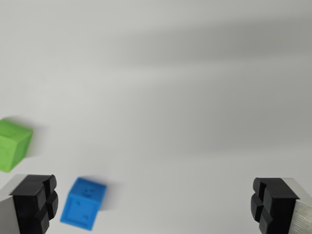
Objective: Stack cube
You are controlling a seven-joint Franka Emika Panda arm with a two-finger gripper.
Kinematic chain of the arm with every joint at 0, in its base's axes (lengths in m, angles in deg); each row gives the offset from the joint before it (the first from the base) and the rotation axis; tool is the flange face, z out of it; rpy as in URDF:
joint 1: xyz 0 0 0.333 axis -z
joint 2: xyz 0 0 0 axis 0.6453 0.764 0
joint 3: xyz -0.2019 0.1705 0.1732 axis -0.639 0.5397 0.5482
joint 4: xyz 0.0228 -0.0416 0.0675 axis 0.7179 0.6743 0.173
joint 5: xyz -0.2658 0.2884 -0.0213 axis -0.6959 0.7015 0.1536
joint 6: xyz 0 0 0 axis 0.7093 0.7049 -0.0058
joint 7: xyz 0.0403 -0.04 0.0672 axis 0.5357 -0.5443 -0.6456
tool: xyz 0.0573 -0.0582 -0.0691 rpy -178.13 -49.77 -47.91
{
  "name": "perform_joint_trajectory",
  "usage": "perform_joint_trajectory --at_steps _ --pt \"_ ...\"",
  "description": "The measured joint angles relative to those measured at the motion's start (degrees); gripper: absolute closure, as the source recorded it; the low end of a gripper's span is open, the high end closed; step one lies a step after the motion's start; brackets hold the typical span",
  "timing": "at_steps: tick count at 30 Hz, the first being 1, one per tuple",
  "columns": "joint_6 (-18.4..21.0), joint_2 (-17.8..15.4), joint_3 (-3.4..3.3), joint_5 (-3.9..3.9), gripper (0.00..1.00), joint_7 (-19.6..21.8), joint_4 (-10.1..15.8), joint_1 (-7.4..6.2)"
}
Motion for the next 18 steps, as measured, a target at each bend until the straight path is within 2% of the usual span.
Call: perform_joint_trajectory --at_steps 18 --pt "-3.88 1.04 0.77 0.0 0.0 6.93 3.49 -2.67"
